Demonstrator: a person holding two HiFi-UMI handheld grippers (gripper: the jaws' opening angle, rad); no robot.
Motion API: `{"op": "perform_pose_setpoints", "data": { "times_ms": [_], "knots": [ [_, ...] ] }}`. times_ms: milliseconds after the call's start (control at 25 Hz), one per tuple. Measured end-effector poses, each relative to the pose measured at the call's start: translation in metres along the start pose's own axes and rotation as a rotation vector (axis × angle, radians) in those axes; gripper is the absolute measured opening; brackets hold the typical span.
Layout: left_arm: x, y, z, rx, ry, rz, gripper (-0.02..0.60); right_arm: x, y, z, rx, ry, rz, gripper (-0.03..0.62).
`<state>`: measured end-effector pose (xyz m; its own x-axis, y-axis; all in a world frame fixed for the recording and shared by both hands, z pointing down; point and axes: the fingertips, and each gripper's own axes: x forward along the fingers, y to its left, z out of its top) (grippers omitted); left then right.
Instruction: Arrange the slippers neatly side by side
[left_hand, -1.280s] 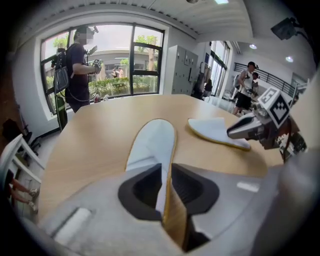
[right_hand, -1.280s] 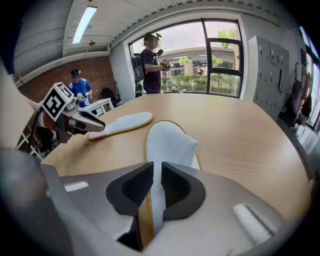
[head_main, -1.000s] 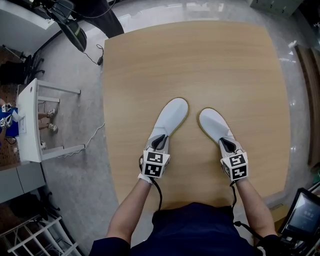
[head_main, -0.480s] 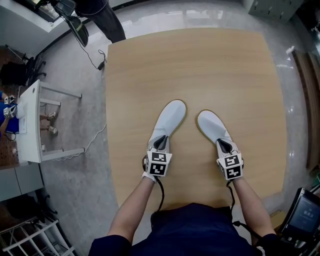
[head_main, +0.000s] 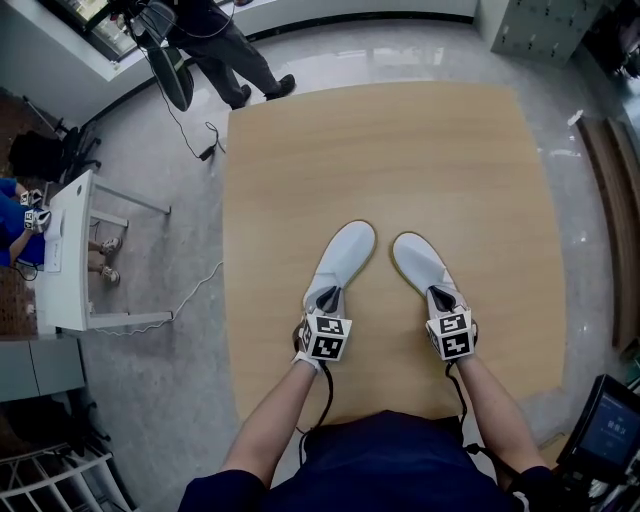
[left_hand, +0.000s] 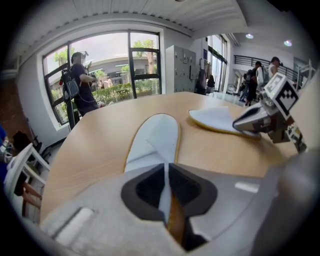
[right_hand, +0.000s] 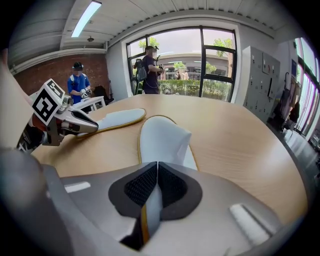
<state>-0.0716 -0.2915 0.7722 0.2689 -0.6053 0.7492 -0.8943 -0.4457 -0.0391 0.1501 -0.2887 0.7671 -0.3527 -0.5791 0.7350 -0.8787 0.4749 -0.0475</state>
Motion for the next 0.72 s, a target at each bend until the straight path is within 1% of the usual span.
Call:
{"op": "perform_pose_setpoints", "data": {
  "times_ms": [80,280,560,720],
  "knots": [
    [-0.005,-0.003,-0.003,0.008,0.002,0.010,0.029,-0.003,0.002,-0.004,-0.001,0.000,-0.006,0.015],
    [-0.024,-0.005,-0.017,-0.064,0.022,-0.016,0.029,-0.016,0.017,-0.012,0.038,0.016,0.003,0.015],
    [-0.020,-0.019,-0.032,-0.049,0.040,-0.028,0.029,-0.012,0.014,-0.035,0.044,0.023,0.002,0.015],
    [-0.025,-0.026,-0.041,-0.088,0.046,-0.041,0.029,-0.020,0.020,-0.040,0.088,0.027,0.003,0.015]
  ]
}}
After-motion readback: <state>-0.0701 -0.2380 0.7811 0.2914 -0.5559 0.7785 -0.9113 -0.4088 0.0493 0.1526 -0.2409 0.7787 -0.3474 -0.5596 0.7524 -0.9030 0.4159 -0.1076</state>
